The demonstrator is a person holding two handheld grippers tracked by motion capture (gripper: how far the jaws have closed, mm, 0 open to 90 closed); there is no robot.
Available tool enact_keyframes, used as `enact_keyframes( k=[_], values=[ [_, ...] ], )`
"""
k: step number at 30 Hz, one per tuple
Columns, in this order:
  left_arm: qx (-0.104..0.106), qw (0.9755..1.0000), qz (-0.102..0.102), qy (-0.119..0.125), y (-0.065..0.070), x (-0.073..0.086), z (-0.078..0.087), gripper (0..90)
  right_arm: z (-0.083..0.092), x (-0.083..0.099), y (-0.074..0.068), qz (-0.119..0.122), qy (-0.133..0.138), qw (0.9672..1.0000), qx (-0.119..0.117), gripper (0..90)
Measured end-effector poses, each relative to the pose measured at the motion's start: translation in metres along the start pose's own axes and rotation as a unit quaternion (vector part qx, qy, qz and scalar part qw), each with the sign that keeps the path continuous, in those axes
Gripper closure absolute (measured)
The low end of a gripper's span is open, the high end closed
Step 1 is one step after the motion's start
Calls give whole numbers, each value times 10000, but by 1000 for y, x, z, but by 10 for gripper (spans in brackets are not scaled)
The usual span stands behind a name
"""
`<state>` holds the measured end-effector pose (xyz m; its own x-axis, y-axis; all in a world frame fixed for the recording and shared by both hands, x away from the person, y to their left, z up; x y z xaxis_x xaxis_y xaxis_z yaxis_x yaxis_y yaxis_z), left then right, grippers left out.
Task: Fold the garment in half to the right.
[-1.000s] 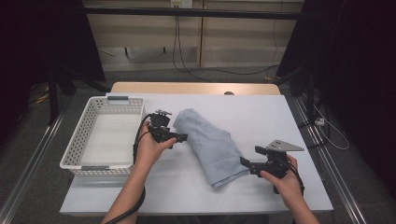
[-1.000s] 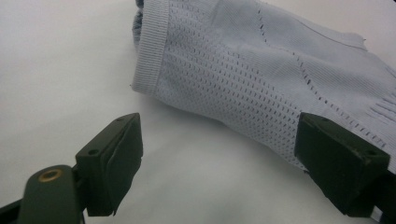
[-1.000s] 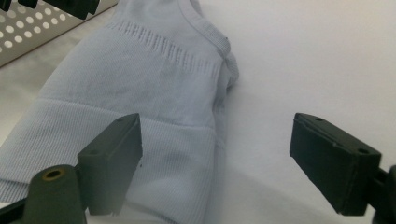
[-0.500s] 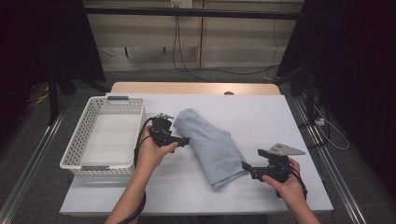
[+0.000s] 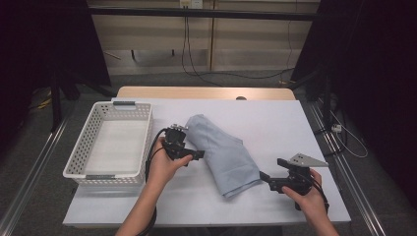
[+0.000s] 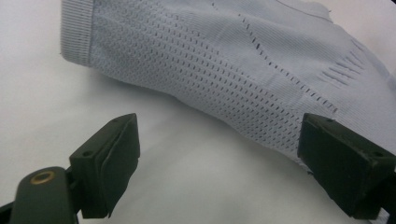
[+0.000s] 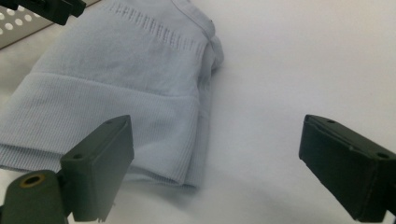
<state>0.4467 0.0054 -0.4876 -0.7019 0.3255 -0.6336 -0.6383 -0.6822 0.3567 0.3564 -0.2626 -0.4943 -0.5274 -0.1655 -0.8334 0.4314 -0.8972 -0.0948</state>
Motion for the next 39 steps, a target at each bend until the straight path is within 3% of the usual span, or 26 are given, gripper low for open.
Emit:
enact_keyframes(
  k=[13, 20, 30, 39],
  values=[
    [112, 9999, -28, -33, 13, 2, -9, 129, 2, 4, -2, 197, -62, 9998, 63, 98],
    [90, 10000, -20, -9, 18, 2, -16, 127, 2, 5, -2, 181, -59, 9998, 60, 96],
    [180, 9998, 5, 82, 24, -1, -14, 122, 4, 4, -3, 158, -31, 9999, 57, 95],
    [-61, 9999, 27, -147, 20, 10, -27, 107, 4, 4, -4, 179, -32, 9998, 51, 96]
  ],
)
Point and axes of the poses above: each handheld gripper's, and its own axes: z roughly backward along the jaws, x roughly out of its underside, y roughly to its right, the point moved 9 cm from there along -z, roughly forward along the jaws, and after that the axes turned 5 degrees about x, right-handed, at the moved point
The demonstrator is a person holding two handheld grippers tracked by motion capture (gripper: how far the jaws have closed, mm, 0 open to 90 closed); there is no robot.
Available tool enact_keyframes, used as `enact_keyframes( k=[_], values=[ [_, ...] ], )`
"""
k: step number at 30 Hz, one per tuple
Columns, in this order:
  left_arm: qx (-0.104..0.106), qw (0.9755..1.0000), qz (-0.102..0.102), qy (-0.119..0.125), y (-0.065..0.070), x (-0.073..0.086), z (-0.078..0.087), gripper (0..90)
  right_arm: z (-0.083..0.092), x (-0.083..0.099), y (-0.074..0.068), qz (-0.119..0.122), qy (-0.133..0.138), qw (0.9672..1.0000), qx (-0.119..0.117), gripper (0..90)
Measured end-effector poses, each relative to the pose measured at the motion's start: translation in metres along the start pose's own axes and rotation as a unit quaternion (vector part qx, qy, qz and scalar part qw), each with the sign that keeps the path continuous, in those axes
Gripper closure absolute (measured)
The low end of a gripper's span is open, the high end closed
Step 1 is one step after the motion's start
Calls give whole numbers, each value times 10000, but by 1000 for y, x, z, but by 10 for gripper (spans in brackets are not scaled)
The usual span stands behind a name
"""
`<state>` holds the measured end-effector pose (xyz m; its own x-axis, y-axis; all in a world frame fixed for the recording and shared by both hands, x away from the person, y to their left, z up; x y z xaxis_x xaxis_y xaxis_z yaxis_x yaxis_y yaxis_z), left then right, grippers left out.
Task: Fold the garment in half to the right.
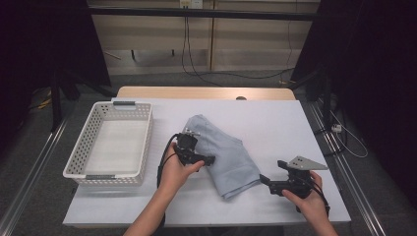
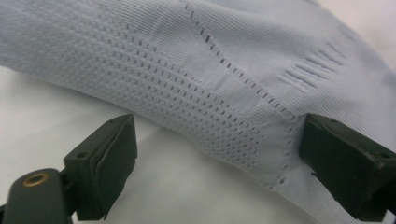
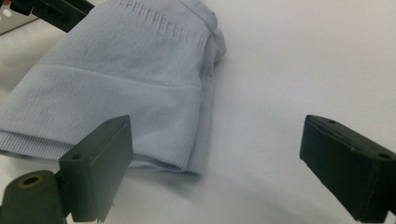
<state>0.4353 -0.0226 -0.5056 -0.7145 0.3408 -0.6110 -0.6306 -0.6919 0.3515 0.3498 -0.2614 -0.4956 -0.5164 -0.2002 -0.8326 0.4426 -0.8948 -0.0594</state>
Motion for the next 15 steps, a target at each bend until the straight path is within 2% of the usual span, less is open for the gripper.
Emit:
enact_keyframes(
  k=[4, 11, 15],
  values=[
    [-53, 10000, -32, -51, -1, 4, -4, 115, 0, 0, 1, -4, -11, 10000, 3, 96],
    [-113, 9998, 83, -109, -6, 9, -8, 97, 0, 1, -1, 27, -20, 10000, -32, 99],
    [-216, 9997, 107, -107, -7, 10, -10, 77, -1, 0, -3, 36, -19, 10000, -60, 100]
  ],
)
Point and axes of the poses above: each handheld gripper's, and its own axes: z roughly backward along the jaws, x roughly out of its underside, y roughly to its right, the point moved 9 cm from there along -z, roughly forward along the jaws, and after that the axes turned 5 degrees about x, right-handed, at the moved point
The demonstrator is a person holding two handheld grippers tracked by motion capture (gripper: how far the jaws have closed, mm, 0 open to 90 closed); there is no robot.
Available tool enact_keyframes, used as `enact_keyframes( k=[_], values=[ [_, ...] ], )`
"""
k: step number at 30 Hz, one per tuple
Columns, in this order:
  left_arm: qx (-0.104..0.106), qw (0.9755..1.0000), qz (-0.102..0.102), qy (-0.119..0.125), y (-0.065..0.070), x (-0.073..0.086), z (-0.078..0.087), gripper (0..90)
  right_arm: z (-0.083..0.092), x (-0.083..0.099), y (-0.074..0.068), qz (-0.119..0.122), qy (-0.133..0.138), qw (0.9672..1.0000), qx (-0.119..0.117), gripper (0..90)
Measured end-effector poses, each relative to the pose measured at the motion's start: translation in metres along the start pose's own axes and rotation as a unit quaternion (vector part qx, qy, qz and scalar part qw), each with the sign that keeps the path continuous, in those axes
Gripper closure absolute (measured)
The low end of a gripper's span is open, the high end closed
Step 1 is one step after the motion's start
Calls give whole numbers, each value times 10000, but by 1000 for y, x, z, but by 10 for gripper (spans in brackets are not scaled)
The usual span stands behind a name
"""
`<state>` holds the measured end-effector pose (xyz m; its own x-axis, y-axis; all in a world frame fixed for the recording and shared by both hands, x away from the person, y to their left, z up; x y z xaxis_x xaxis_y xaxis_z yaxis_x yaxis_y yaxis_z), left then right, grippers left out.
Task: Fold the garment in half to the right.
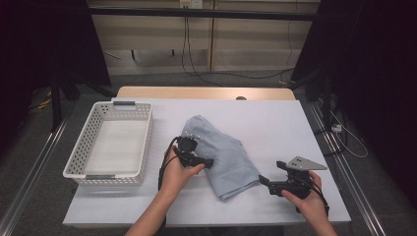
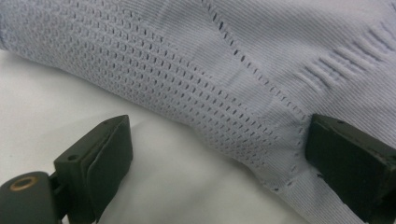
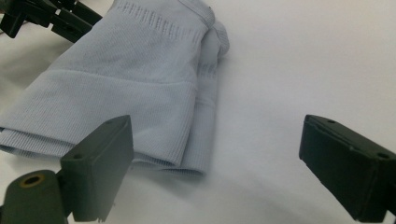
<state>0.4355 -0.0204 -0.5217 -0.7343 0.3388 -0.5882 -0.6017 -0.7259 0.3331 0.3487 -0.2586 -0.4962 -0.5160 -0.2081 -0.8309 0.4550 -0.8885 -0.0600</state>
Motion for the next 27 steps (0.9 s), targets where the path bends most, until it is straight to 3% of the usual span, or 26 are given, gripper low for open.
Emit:
enact_keyframes(
  k=[15, 19, 22, 23, 25, 27],
  values=[
    [27, 9998, 197, 38, 5, 2, 2, 158, 0, 0, -1, 9, 1, 10000, -2, 102],
    [231, 9992, 310, 25, 11, 3, 3, 300, 0, 0, -1, -13, -11, 10000, 2, 102],
    [255, 9990, 371, 24, 10, 3, 3, 334, 0, 0, -1, -12, -9, 10000, 3, 103],
    [319, 9986, 424, 39, 10, 3, 3, 362, 0, 0, -1, -10, -9, 10000, -1, 103],
    [666, 9958, 634, 31, 13, 4, 2, 523, 0, 0, -1, -13, -9, 10000, 13, 103],
    [677, 9957, 629, 38, 13, 4, 3, 535, 0, 0, 0, -12, 3, 10000, 34, 103]
  ],
)
Point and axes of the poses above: each handheld gripper's, and its own axes: z roughly backward along the jaws, x roughly out of its underside, y roughly to its right, the point moved 9 cm from there along -z, roughly forward along the jaws, and after that the axes turned 5 degrees about x, right-handed, at the moved point
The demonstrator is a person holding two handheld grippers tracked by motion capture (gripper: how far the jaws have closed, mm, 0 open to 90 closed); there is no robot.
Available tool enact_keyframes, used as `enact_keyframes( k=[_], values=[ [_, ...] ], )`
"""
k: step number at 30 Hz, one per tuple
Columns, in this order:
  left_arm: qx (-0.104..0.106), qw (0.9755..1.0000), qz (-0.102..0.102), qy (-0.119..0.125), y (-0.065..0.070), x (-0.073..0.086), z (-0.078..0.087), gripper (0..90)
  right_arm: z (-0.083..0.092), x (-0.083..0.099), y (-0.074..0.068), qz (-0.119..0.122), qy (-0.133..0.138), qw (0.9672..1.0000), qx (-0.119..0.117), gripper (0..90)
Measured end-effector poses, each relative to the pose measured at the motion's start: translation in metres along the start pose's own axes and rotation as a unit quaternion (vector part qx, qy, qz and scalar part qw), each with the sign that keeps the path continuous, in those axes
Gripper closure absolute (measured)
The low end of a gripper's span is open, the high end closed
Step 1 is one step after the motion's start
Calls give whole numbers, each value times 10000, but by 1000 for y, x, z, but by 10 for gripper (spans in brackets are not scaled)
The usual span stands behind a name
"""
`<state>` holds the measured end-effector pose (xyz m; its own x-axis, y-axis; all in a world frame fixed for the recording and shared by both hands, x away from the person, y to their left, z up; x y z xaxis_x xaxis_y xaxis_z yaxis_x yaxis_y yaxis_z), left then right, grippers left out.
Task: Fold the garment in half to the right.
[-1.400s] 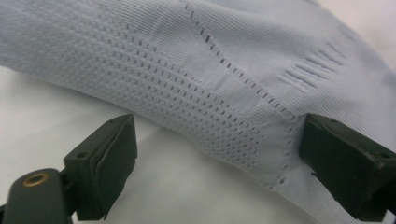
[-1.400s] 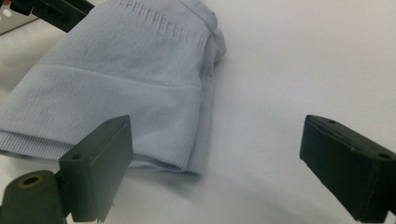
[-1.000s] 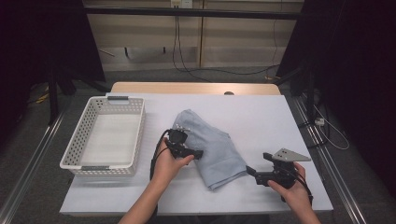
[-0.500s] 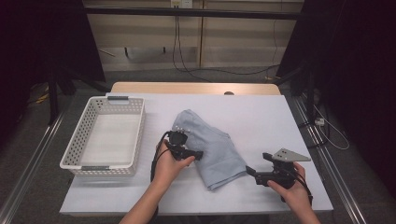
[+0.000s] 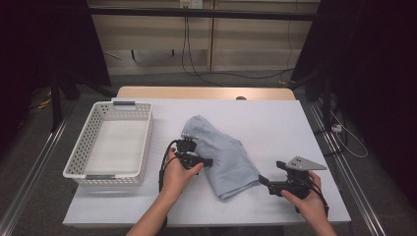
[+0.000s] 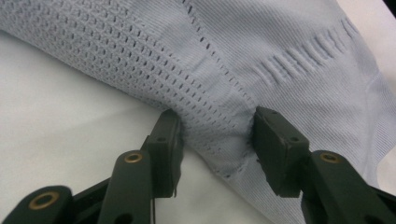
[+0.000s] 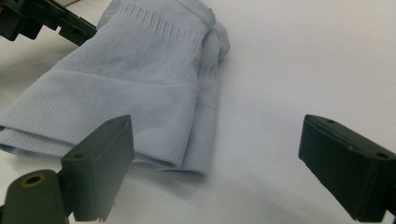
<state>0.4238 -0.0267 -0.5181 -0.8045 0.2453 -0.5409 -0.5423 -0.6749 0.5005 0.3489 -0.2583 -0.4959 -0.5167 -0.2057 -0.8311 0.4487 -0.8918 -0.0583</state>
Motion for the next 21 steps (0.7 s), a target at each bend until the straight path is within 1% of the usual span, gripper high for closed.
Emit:
enact_keyframes(
  k=[3, 7, 8, 10, 12, 15, 17, 18, 19, 21],
  values=[
    [54, 10000, 14, -11, 1, 1, -1, 579, 0, 0, 1, -6, 6, 10000, 21, 103],
    [2, 10000, 34, 4, 3, 0, 0, 657, 0, -1, 2, -10, 17, 10000, 34, 103],
    [-33, 10000, -13, -18, 3, 0, 1, 684, 0, -1, 2, -7, 14, 10000, 35, 103],
    [-58, 10000, -2, -69, 3, -1, 2, 734, 1, -1, 2, -3, 18, 10000, 43, 103],
    [-51, 9999, 15, -128, 2, -2, 4, 758, 1, -1, 2, -9, 35, 10000, 50, 103],
    [-30, 9997, 105, -215, 0, -4, 7, 783, 2, -1, 3, -17, 38, 10000, 69, 103],
    [-18, 9995, 152, -258, -4, -7, 11, 787, 3, -2, 4, -13, 50, 10000, 73, 103],
    [-62, 9995, 159, -258, -8, -10, 13, 789, 3, -2, 4, -12, 53, 10000, 75, 103],
    [-129, 9995, 202, -206, -12, -13, 16, 792, 3, -1, 5, -19, 57, 9999, 84, 103],
    [-259, 9991, 266, -215, -22, -18, 23, 804, 3, -1, 5, -34, 63, 9999, 88, 103]
  ],
)
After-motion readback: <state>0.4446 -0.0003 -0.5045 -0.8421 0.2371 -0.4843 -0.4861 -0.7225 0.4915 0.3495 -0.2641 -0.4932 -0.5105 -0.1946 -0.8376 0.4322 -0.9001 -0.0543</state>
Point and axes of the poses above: each handheld gripper's, and its own axes: z roughly backward along the jaws, x roughly out of its underside, y roughly to its right, the point moved 9 cm from there along -z, roughly forward along the jaws, and after that the axes turned 5 degrees about x, right-handed, at the moved point
